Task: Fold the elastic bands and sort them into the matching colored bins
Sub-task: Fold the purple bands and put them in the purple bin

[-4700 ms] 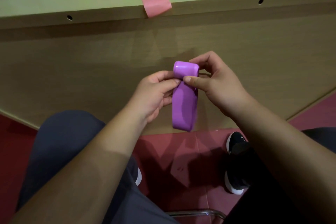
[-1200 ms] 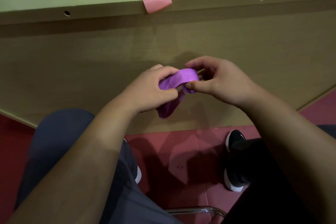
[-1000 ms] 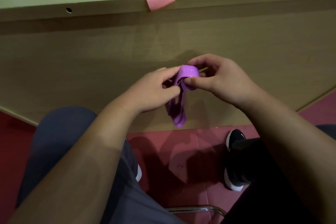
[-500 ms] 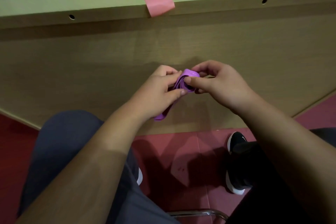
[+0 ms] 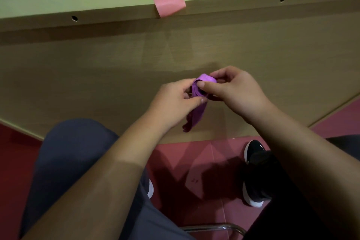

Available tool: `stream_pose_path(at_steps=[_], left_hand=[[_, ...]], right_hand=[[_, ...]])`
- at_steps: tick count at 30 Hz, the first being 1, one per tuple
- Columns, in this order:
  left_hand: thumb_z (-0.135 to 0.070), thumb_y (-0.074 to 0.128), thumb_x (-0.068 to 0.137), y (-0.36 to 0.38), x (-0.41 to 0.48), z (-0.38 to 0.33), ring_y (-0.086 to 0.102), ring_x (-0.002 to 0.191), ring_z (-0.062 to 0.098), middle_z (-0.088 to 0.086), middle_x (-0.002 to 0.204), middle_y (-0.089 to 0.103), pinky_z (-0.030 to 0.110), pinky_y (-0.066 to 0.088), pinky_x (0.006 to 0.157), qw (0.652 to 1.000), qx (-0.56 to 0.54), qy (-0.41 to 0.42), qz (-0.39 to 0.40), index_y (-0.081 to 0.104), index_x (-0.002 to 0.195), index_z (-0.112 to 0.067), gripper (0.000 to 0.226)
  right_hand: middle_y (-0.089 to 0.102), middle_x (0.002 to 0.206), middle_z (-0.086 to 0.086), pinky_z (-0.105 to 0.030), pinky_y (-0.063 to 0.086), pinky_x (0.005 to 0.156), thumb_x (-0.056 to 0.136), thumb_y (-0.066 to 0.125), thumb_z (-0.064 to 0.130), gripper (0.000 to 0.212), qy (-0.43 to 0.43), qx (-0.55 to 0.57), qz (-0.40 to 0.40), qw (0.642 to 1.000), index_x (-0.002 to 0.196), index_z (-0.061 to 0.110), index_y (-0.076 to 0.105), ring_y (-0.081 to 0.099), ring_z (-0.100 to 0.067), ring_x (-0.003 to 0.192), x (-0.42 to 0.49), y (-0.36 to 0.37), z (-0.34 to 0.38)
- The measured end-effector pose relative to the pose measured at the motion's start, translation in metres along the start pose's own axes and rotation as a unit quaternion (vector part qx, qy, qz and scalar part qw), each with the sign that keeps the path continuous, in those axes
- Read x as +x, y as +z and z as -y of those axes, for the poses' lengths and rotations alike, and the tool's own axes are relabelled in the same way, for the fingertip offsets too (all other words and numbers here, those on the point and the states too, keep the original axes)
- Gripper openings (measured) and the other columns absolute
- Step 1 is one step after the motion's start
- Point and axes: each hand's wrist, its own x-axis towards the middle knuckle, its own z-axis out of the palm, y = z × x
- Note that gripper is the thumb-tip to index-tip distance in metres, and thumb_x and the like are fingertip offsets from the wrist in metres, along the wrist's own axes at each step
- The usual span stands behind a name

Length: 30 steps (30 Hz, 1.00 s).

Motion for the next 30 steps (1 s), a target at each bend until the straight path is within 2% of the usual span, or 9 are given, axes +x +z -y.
stream_pose_path(at_steps=[2, 5, 7, 10, 15, 19, 24, 28, 30], left_hand=[[-0.04, 0.08, 0.076, 0.001, 0.001, 0.002, 0.075, 0.1, 0.036, 0.005, 0.102, 0.081, 0.058, 0.059, 0.089, 1.0, -0.023, -0.02, -0.004, 0.073, 0.12, -0.046, 0.044], [-0.028, 0.079, 0.082, -0.001, 0.001, -0.002, 0.076, 0.109, 0.021, -0.002, 0.111, 0.081, 0.052, 0.058, 0.101, 0.995, -0.085, -0.037, -0.018, 0.072, 0.13, -0.026, 0.049], [-0.034, 0.079, 0.085, -0.004, 0.001, -0.003, 0.074, 0.114, 0.018, -0.003, 0.115, 0.08, 0.053, 0.056, 0.105, 0.992, -0.116, -0.042, -0.015, 0.072, 0.132, -0.025, 0.049], [-0.039, 0.078, 0.089, -0.005, 0.001, -0.002, 0.075, 0.105, 0.016, -0.003, 0.109, 0.08, 0.056, 0.056, 0.105, 0.99, -0.134, -0.04, -0.013, 0.076, 0.125, -0.026, 0.039], [-0.022, 0.082, 0.085, -0.008, 0.001, 0.003, 0.072, 0.119, 0.027, 0.005, 0.117, 0.079, 0.055, 0.052, 0.11, 0.981, -0.185, -0.061, -0.019, 0.072, 0.132, -0.017, 0.048], [-0.007, 0.079, 0.088, -0.015, 0.003, 0.002, 0.074, 0.114, 0.024, 0.009, 0.116, 0.079, 0.051, 0.056, 0.106, 0.98, -0.188, -0.068, -0.022, 0.071, 0.131, -0.014, 0.044], [0.007, 0.073, 0.093, -0.022, 0.003, -0.004, 0.073, 0.092, 0.015, 0.018, 0.113, 0.076, 0.025, 0.059, 0.077, 0.971, -0.227, -0.074, -0.012, 0.055, 0.134, 0.003, 0.045], [0.004, 0.078, 0.085, -0.029, 0.001, -0.006, 0.071, 0.089, 0.017, 0.01, 0.106, 0.076, 0.031, 0.056, 0.081, 0.96, -0.267, -0.079, 0.01, 0.059, 0.127, -0.002, 0.046], [0.001, 0.081, 0.081, -0.031, -0.002, -0.009, 0.073, 0.094, 0.023, 0.01, 0.11, 0.076, 0.038, 0.059, 0.084, 0.953, -0.289, -0.088, 0.023, 0.061, 0.127, -0.007, 0.05]], right_hand=[[0.081, 0.098, -0.004, -0.044, 0.066, 0.09, 0.081, 0.095, 0.028, 0.039, 0.001, 0.006, 0.0, 1.0, 0.11, 0.013, 0.073, 0.08, -0.018, 0.09, -0.001, 0.002, -0.001], [0.081, 0.102, -0.01, -0.044, 0.065, 0.093, 0.09, 0.087, 0.028, 0.033, 0.005, 0.068, 0.017, 0.998, 0.114, 0.008, 0.075, 0.08, -0.025, 0.096, -0.001, 0.003, 0.001], [0.08, 0.101, -0.014, -0.044, 0.065, 0.094, 0.1, 0.077, 0.026, 0.022, 0.004, 0.09, 0.02, 0.996, 0.112, 0.008, 0.076, 0.078, -0.026, 0.089, 0.0, 0.003, 0.002], [0.077, 0.098, -0.015, -0.037, 0.065, 0.09, 0.104, 0.068, 0.014, 0.013, 0.009, 0.086, 0.015, 0.996, 0.113, 0.009, 0.076, 0.072, -0.021, 0.086, 0.002, 0.004, 0.0], [0.075, 0.091, -0.011, -0.04, 0.065, 0.092, 0.101, 0.07, 0.004, 0.012, 0.03, 0.142, 0.025, 0.989, 0.113, 0.004, 0.072, 0.073, -0.017, 0.082, 0.0, 0.008, 0.0], [0.073, 0.098, -0.011, -0.045, 0.064, 0.095, 0.098, 0.074, 0.002, 0.02, 0.013, 0.137, 0.051, 0.989, 0.116, 0.002, 0.067, 0.07, -0.022, 0.082, -0.001, 0.005, 0.003], [0.068, 0.126, -0.006, -0.039, 0.063, 0.097, 0.097, 0.075, 0.005, 0.055, -0.016, 0.095, 0.135, 0.986, 0.148, 0.017, 0.059, 0.073, -0.021, 0.09, 0.002, -0.011, 0.008], [0.078, 0.12, 0.004, -0.03, 0.059, 0.086, 0.098, 0.075, 0.012, 0.048, -0.071, 0.006, 0.18, 0.981, 0.143, 0.023, 0.064, 0.069, -0.015, 0.097, 0.004, -0.023, 0.009], [0.078, 0.121, -0.002, -0.029, 0.057, 0.092, 0.097, 0.076, 0.011, 0.039, -0.096, -0.001, 0.192, 0.977, 0.135, 0.021, 0.069, 0.07, -0.016, 0.103, 0.004, -0.026, 0.01]])
